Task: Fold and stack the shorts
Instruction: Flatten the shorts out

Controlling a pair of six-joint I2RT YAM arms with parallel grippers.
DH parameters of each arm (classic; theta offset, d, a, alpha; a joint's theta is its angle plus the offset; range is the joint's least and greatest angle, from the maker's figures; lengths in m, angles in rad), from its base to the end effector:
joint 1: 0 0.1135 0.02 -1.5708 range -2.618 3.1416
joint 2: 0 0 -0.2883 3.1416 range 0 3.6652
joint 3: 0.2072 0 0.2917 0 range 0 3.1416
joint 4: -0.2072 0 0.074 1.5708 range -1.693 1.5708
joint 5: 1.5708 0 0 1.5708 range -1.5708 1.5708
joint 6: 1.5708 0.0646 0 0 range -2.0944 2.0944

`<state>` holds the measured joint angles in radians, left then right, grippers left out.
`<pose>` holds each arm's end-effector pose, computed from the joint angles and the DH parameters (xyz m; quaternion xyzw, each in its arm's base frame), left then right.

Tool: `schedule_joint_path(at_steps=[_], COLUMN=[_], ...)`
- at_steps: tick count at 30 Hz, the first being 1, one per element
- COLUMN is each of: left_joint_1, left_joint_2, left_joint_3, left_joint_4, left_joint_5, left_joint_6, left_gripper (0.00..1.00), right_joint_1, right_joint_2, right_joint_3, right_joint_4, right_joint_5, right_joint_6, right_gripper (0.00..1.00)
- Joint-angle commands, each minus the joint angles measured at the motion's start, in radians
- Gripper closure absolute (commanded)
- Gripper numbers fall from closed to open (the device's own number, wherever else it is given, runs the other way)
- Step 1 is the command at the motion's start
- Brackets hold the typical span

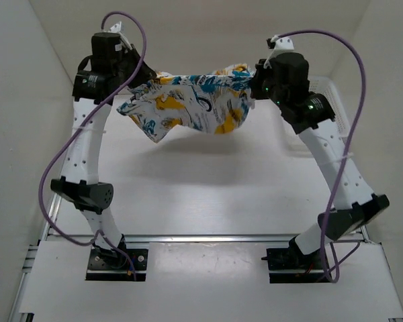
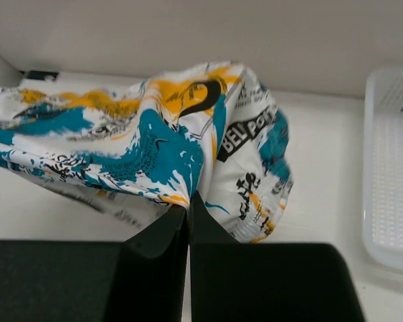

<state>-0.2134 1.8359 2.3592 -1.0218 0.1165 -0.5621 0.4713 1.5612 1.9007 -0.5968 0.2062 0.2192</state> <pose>0.4227 -0.0993 0.5203 -0.1196 0.8504 -0.2392 0.4532 0.3616 0.1694 0.5185 -0.0367 0.7894 0.1288 0.5991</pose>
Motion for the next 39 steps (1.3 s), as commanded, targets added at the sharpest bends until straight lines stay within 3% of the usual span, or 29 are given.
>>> schedule_joint_path(at_steps=[1,6,11,15,20,21,22,24,25,26,28,31,33,34,35,37,38,39], left_joint_1=[0.032,0.043,0.043,0.043,0.043,0.043,0.043,0.043,0.052,0.052,0.052,0.042,0.042,0.033,0.019,-0.003,-0.026,-0.041], left_joint_2=[-0.108,-0.327,-0.477,-0.463,-0.257,-0.210,-0.102,0.020,0.079,0.183,0.214,0.082,-0.059,-0.097,-0.166,-0.239,-0.316,-0.358], left_joint_3=[-0.012,-0.187,-0.206,-0.206,-0.239,-0.230,-0.188,-0.111,-0.057,0.065,0.107,-0.133,-0.360,-0.424,-0.554,-0.697,-0.850,-0.927], left_joint_4=[-0.028,0.006,-0.030,-0.031,0.048,0.057,0.057,0.031,-0.062,-0.122,-0.191,-0.077,0.010,0.011,0.011,0.011,0.022,0.031], left_joint_5=[0.015,0.015,-0.040,-0.063,-0.063,-0.072,-0.072,-0.086,-0.095,-0.095,-0.126,-0.153,-0.132,-0.132,-0.132,-0.123,-0.103,-0.080], left_joint_6=[0.018,0.008,0.030,0.048,0.100,0.113,0.126,0.151,0.151,0.151,0.142,0.133,0.110,0.110,0.085,0.056,0.036,-0.005], left_gripper=[0.89,0.89,0.89,0.89,0.89,0.66,0.42,0.00,0.00,0.00,0.00,0.00,0.18,0.27,0.52,0.75,0.83,0.90], right_joint_1=[-0.010,0.000,0.009,0.009,-0.031,-0.048,-0.089,-0.120,-0.129,-0.141,-0.142,-0.165,-0.180,-0.180,-0.180,-0.180,-0.180,-0.180], right_joint_2=[-0.102,-0.312,-0.490,-0.500,-0.365,-0.333,-0.244,-0.082,-0.035,0.000,0.025,-0.045,-0.097,-0.118,-0.162,-0.217,-0.275,-0.308], right_joint_3=[0.026,-0.141,-0.245,-0.256,-0.317,-0.318,-0.318,-0.243,-0.209,-0.149,-0.152,-0.294,-0.410,-0.452,-0.495,-0.639,-0.688,-0.781], right_joint_4=[-0.054,-0.026,-0.017,-0.026,0.050,0.069,0.080,0.046,0.017,-0.050,-0.074,-0.040,-0.029,-0.029,-0.029,-0.020,-0.008,-0.008], right_joint_5=[0.019,-0.002,0.001,0.045,0.078,0.067,0.038,0.007,0.007,0.016,0.025,-0.005,-0.049,-0.063,-0.077,-0.111,-0.141,-0.157], right_joint_6=[-0.070,-0.070,-0.061,-0.072,-0.110,-0.110,-0.119,-0.110,-0.100,-0.060,-0.017,0.075,0.142,0.161,0.179,0.218,0.229,0.238], right_gripper=[1.00,1.00,1.00,1.00,1.00,0.95,0.81,0.40,0.14,0.08,0.06,0.11,0.19,0.31,0.40,0.55,0.68,0.72])
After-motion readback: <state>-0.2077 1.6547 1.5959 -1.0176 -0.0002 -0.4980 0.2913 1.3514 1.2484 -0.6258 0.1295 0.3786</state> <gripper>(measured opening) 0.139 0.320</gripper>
